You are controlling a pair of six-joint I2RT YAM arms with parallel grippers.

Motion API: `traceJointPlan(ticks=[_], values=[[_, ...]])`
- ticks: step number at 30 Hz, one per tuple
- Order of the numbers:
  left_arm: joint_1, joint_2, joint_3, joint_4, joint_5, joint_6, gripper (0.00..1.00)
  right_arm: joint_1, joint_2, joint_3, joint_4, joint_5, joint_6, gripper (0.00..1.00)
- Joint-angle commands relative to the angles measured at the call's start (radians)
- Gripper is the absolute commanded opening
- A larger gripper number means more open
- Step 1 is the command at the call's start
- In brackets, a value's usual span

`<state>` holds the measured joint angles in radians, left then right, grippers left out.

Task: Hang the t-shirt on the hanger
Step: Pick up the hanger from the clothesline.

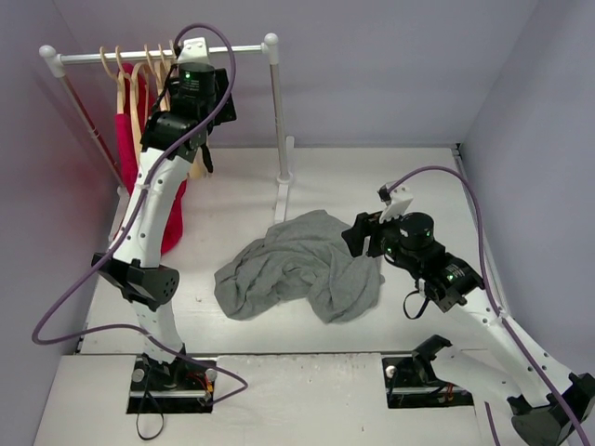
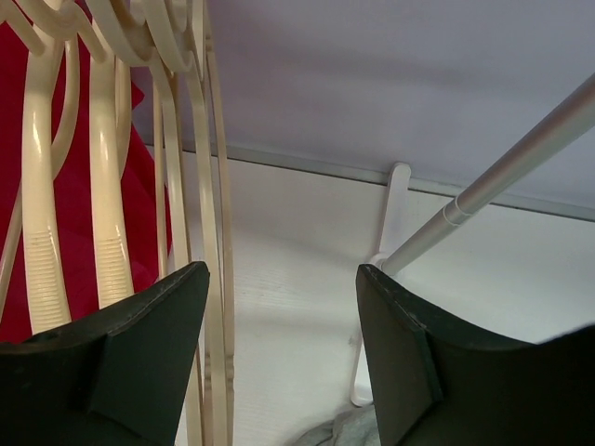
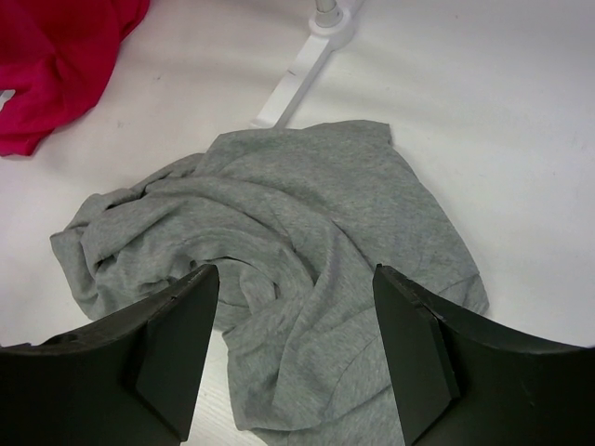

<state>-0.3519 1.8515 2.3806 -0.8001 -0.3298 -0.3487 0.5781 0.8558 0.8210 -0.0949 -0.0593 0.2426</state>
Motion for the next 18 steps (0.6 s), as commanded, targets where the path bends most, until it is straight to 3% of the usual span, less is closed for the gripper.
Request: traceJointPlan(ticks=[1, 18], values=[[0.013, -0.043, 0.028, 0.038, -0.021, 0.01, 0.6, 0.002, -0.007, 0.0, 0.06, 0.003, 0.02, 0.64], [0.027, 0.005, -0.009, 0.041, -0.026, -0.001, 0.59, 0.002, -0.008, -0.006, 0.06, 0.001, 0.023, 0.65]])
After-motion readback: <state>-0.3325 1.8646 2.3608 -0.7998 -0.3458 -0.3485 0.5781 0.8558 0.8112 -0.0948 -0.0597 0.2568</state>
